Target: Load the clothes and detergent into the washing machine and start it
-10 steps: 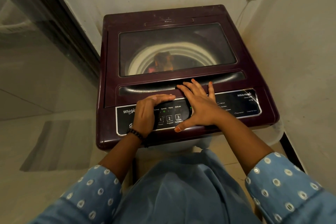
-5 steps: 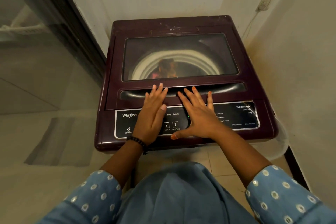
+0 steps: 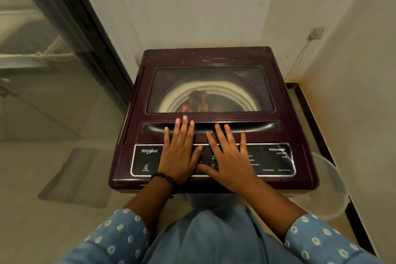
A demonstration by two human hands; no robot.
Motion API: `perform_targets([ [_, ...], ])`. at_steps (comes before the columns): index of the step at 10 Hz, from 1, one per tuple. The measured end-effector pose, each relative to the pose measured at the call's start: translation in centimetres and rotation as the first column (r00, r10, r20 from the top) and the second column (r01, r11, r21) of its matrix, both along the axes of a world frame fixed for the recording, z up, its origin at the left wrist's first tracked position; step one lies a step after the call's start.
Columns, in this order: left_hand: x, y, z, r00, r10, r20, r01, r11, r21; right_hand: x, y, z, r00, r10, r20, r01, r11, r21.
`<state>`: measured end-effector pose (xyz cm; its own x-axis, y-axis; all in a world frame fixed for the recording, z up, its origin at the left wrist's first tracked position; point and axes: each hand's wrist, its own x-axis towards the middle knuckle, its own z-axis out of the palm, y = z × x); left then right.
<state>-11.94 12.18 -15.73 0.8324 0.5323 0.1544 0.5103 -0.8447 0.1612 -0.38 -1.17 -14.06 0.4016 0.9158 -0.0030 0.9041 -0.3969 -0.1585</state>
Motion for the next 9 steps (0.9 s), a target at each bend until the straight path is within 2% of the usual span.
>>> perform_targets([
  [2, 1.2, -0.7, 0.5, 0.992, 0.127, -0.021, -0.126, 0.991, 0.036, 2.4, 0.8, 0.8, 0.998, -0.046, 0.046, 0.042, 0.996, 0.078],
  [5, 3.8, 1.3, 3.1, 0.978, 0.209, -0.010, -0.206, 0.969, 0.136, 5.5, 3.4, 2.5, 0.995, -0.049, 0.087, 0.035, 0.987, 0.157],
  [9, 9.1, 6.7, 13.1, 0.965, 0.214, 0.150, -0.248, 0.933, 0.262, 11.3, 9.1, 12.1, 0.968, -0.103, 0.229, 0.011, 0.928, 0.373],
])
